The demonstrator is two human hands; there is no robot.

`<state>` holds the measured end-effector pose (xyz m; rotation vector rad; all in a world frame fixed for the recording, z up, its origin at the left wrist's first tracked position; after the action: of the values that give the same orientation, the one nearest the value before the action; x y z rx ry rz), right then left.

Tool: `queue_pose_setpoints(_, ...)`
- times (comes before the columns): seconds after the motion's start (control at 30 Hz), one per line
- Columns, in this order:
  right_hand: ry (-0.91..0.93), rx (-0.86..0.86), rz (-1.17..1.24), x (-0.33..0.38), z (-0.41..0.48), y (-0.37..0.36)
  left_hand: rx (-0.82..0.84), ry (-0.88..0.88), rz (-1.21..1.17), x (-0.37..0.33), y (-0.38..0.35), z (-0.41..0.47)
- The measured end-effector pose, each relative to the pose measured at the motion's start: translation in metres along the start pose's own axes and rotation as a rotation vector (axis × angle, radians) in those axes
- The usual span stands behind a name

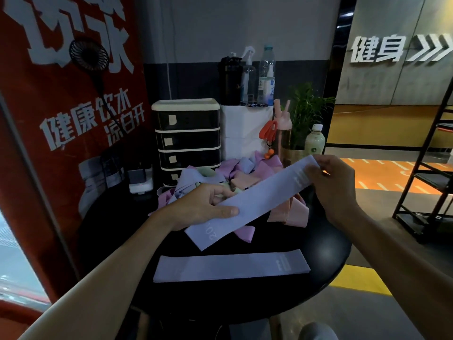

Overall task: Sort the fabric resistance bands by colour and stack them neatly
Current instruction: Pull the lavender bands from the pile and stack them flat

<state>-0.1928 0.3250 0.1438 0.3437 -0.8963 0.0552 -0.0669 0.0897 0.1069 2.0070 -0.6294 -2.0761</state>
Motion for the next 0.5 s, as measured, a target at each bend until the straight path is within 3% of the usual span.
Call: queue_pose_setpoints(0.5,-0.036,0.254,-0.11,-0.052,-0.058,-0.016,0.134,0.134,-0.07,0.043,0.017,-0.073)
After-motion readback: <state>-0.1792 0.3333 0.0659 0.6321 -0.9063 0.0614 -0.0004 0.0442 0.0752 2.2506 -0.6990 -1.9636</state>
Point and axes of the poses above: each hand's wrist, its own z-axis towards the middle knuckle, its own y-axis out of the back of the hand, x = y × z, the point moved 4 cm from there along z, towards the middle knuckle, and after that the axes turned 11 degrees about x, right-handed, at the moved point
